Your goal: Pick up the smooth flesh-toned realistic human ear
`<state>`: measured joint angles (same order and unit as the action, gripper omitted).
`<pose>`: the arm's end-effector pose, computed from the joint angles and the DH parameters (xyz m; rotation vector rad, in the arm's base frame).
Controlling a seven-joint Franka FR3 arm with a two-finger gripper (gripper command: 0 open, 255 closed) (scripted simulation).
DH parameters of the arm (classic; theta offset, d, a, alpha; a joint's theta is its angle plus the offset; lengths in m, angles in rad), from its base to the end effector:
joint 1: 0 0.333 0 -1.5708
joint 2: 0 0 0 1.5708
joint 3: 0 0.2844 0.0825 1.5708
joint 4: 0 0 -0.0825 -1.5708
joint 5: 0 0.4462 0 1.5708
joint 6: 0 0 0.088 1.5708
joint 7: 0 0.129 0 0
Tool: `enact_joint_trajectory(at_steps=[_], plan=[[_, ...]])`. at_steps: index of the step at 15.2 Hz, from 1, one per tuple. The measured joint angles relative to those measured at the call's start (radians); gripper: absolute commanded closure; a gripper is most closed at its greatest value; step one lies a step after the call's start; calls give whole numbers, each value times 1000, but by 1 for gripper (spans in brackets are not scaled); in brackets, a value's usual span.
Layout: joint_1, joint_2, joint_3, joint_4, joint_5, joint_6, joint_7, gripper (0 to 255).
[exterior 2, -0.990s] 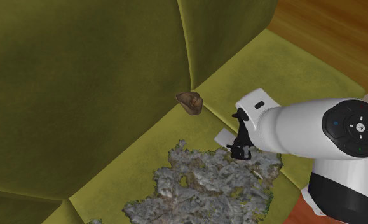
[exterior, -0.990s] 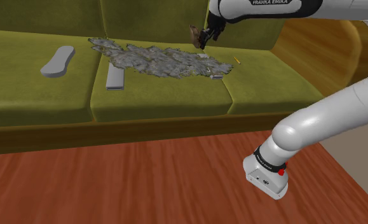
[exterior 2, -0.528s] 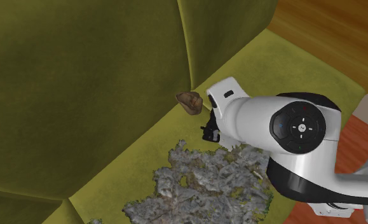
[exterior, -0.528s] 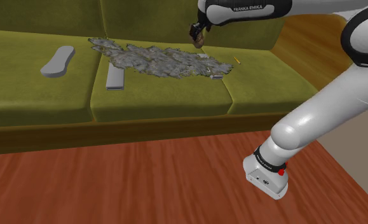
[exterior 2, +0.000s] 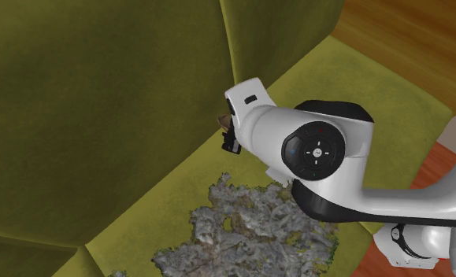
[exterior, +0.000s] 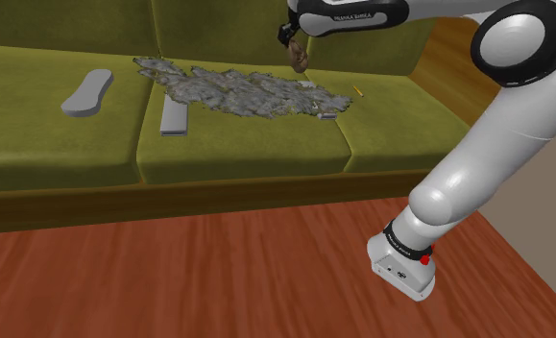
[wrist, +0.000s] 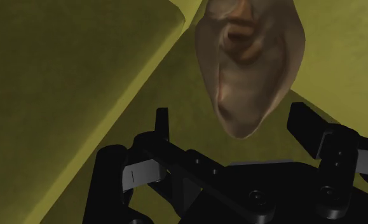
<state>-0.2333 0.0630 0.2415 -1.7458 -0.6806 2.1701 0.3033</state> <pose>0.6842 -0.0332 0.5101 2.5333 -0.0113 0.5809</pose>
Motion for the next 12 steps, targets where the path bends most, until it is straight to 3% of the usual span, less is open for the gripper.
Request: enact_joint_trajectory(at_steps=[7,8,12], plan=[[-1,23,-6,-56,-50,65,64,0],[-1,24,-6,-58,-51,67,67,255],[-1,23,-6,-59,-53,70,69,255]])
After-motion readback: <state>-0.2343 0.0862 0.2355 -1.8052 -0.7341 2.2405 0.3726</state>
